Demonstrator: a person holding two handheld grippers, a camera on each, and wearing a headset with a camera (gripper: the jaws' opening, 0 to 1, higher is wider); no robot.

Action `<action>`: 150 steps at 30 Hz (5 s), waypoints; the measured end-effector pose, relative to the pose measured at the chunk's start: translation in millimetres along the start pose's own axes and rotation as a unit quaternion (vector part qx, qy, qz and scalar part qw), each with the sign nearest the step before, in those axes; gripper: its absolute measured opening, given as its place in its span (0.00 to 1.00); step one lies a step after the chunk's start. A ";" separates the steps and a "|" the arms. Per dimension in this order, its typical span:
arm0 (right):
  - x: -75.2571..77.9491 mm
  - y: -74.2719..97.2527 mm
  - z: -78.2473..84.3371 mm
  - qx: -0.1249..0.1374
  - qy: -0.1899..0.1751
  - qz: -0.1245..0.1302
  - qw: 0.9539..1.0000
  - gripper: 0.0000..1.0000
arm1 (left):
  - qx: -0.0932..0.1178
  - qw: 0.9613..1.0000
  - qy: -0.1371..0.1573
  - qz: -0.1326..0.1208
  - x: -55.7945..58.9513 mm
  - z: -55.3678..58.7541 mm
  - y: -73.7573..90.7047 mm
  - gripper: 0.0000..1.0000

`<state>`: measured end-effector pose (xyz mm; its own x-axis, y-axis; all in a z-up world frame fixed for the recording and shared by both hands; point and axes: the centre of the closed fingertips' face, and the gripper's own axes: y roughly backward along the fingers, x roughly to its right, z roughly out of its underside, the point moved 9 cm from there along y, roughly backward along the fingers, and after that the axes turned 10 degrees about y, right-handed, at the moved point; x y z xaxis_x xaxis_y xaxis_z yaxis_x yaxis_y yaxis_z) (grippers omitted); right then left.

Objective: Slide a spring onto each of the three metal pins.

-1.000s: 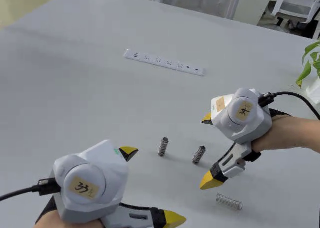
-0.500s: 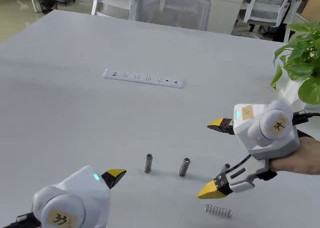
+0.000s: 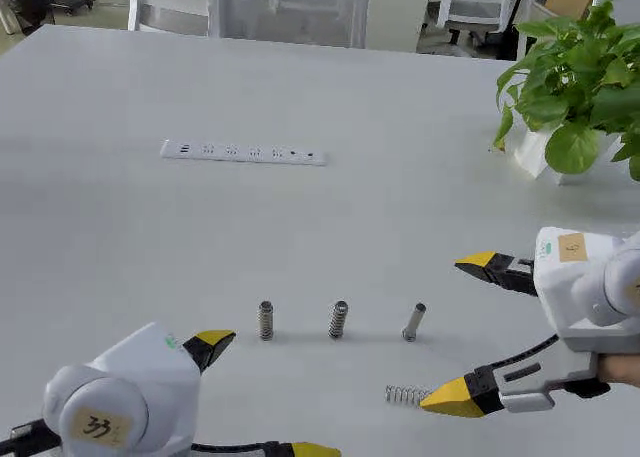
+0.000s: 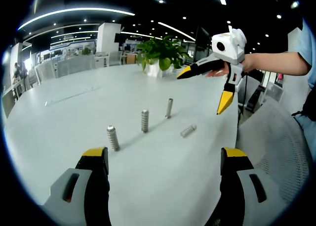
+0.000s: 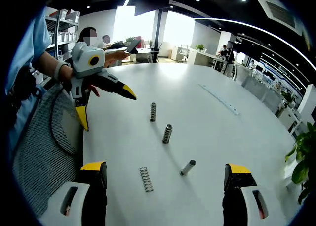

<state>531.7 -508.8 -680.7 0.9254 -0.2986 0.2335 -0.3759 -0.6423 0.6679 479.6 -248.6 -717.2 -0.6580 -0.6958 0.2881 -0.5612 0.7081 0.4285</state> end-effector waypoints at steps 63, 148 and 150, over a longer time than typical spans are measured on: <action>-88.9 61.3 65.9 0.028 -0.187 0.084 0.978 0.95 | -0.055 0.976 -0.158 0.142 31.3 20.2 -129.1 0.16; -58.7 15.6 -70.9 0.123 0.031 -0.127 0.984 0.48 | 0.030 0.981 -0.069 0.180 38.8 -26.7 22.8 0.07; -60.9 15.2 -71.7 0.119 0.040 -0.140 0.982 0.42 | 0.029 0.980 -0.072 0.185 38.9 -26.8 22.8 0.07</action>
<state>473.2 -449.7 -634.1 0.9915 -0.0360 0.1251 -0.0976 -0.8413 0.5316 454.7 -262.7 -673.2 -0.8835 -0.3692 0.2884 -0.2958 0.9170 0.2676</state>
